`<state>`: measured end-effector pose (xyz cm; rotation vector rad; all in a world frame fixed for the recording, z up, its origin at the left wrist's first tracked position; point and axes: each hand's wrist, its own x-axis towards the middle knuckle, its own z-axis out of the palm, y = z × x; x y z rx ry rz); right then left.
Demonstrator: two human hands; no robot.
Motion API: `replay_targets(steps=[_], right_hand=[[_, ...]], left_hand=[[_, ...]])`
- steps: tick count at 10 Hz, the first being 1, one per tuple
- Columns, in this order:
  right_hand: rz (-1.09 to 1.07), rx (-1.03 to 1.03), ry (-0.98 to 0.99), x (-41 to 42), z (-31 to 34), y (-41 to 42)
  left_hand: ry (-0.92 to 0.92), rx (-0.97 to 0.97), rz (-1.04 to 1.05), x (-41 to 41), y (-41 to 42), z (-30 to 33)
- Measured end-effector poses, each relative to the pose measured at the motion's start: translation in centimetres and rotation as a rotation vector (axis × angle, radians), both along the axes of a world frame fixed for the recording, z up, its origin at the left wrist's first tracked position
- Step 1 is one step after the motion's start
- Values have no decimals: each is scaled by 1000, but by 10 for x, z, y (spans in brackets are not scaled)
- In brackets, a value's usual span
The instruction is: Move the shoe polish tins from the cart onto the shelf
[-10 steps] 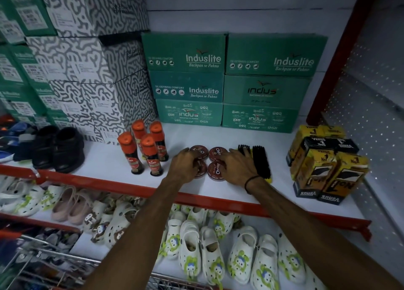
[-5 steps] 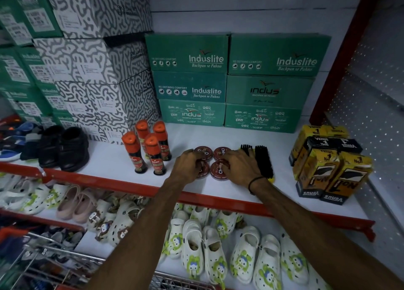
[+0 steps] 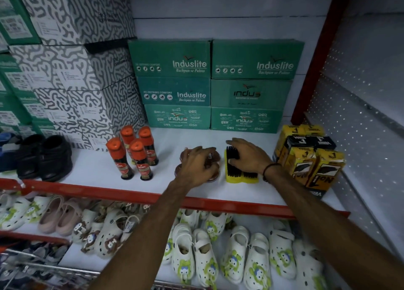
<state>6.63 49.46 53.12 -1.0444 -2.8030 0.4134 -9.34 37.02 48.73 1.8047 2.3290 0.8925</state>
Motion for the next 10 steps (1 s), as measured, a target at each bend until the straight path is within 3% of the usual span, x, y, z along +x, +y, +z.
replay_targets(steps=[1,2,5,10], right_hand=[[-13,-110,-157,29,7,13],[-7,-102,-205,40,-1,11],[41,-51,-84,50,-34,10],[33,-67,0,53,-22,7]], left_hand=[[115,-188,-93,23,13,-5],[158,-235,-103,33,20,-10],[151,-234,-74,43,27,-13],[150,-220,-78,35,24,-8]])
